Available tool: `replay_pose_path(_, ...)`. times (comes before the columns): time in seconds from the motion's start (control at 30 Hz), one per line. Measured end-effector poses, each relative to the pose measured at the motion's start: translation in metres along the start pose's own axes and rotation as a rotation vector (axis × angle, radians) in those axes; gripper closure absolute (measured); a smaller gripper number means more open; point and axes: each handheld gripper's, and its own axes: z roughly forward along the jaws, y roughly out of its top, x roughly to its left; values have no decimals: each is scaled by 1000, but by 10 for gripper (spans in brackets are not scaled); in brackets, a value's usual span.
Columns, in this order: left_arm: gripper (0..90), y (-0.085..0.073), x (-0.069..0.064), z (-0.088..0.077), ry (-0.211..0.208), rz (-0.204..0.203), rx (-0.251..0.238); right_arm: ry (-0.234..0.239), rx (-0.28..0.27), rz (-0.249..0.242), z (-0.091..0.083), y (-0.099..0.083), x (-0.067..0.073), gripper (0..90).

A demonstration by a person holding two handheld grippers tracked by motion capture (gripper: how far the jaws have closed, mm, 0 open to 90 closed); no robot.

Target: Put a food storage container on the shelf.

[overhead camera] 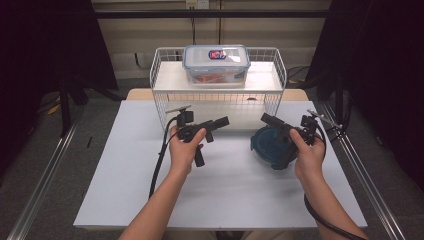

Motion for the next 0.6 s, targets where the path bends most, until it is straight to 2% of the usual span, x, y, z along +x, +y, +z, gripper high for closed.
replay_pose_path(0.03,106,-1,2,1,6,12,5,-6,-1,-1,-2,0,-2,244)
replay_pose_path(0.07,105,-3,2,2,1,-4,9,-14,0,0,-4,-1,-4,241)
replay_pose_path(0.27,86,-10,8,5,22,19,53,-44,-23,16,-17,-3,-17,239)
replay_pose_path(0.47,78,-19,13,15,4,-9,89,-95,-20,7,-26,-4,-30,237)
replay_pose_path(0.6,84,-24,13,22,-5,-13,102,-126,-24,4,-36,-4,-37,236)
